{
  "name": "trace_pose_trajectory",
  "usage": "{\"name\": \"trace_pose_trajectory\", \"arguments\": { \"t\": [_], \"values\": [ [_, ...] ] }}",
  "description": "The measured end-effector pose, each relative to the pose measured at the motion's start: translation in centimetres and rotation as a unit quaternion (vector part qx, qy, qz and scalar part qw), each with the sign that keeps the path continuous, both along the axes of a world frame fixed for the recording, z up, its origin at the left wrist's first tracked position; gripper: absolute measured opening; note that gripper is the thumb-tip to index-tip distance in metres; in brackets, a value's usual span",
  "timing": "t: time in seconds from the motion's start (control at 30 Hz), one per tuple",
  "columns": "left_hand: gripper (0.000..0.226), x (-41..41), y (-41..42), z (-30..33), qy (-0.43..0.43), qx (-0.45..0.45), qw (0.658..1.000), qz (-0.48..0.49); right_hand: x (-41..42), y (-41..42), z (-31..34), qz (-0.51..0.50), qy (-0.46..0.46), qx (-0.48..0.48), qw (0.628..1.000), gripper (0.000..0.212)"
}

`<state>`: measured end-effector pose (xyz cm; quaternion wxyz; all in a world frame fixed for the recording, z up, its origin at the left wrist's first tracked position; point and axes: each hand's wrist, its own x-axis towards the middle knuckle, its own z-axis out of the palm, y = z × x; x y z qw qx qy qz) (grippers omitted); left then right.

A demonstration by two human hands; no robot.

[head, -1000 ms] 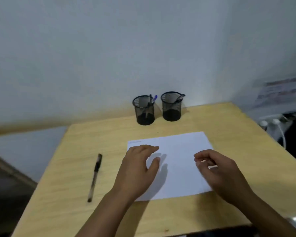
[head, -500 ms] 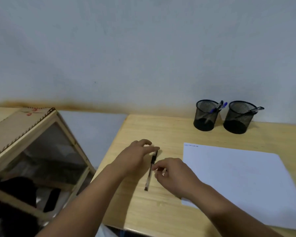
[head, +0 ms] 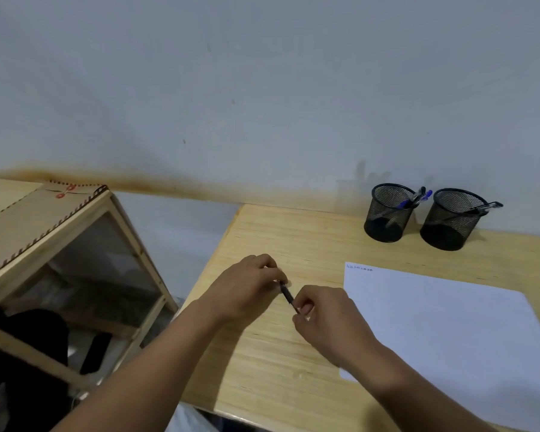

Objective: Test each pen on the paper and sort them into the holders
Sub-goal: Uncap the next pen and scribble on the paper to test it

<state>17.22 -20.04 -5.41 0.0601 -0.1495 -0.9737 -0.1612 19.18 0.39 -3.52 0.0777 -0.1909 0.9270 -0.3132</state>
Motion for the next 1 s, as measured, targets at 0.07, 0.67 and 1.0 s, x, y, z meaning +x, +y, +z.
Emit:
{"name": "trace_pose_trajectory", "arguments": {
  "t": [0.07,0.67,1.0],
  "values": [
    [0.024,0.4,-0.2,0.0,0.005,0.036,0.999,-0.009,-0.2,1.1,0.4,0.004,0.008,-0.006,1.0,0.015],
    [0.036,2.9,8.8,2.1,0.083,0.153,0.984,-0.021,-0.8,8.2,3.5,0.02,0.099,-0.018,0.995,0.017],
    [0.036,2.8,10.1,2.2,0.101,0.144,0.983,-0.046,0.2,9.0,2.3,-0.054,0.103,-0.046,0.992,0.014]
  ]
}}
